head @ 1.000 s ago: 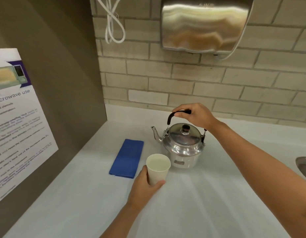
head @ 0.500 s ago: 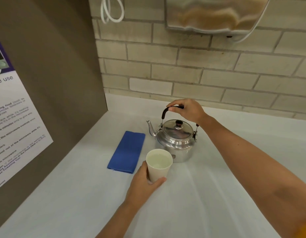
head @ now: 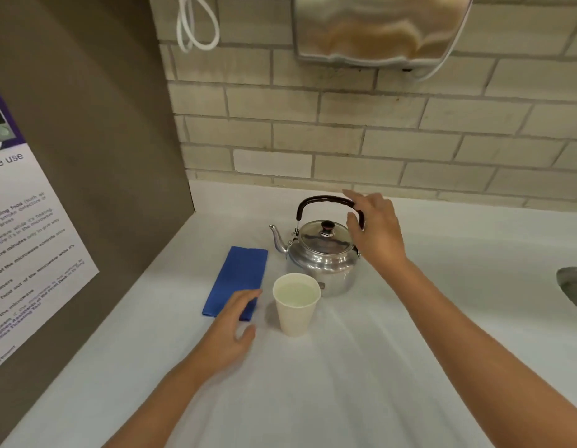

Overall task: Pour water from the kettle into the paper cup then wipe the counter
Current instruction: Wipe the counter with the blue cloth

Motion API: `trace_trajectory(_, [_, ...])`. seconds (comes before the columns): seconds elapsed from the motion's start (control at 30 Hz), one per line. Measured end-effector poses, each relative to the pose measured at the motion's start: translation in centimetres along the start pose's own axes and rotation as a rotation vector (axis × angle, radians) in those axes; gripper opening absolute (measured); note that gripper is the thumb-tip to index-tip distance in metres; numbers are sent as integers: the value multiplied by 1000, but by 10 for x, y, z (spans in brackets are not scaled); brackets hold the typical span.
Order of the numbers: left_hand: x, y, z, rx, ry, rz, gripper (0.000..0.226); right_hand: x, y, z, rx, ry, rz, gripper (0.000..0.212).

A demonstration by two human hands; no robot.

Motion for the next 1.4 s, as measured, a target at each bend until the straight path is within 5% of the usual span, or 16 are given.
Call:
trace_trajectory(0.23, [-20,-58,58,197,-69,169,37,44,73,-135,-199,259,-88,33])
trace_trajectory(0.5, [-83,-29,128,-125,-282,670,49,93,90,-184,-297,519,-298,40])
trace_trajectory(0.97, [-87,-45,6,23,-338,703,50,94,91,-177,-364,514,-371,44])
trace_trajectory(1.4, [41,140,-50,225,-584,625,53,97,83,-184,-563,330,-414,46])
Point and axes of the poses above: each hand's wrist, its own z-axis towards the middle knuckle, its own y-axis out of the palm, x = y × z, the point moved 9 cm from there along z, towards the middle knuckle, and after that the axes turned 15 degrees about -x, right-handed, at the moved point
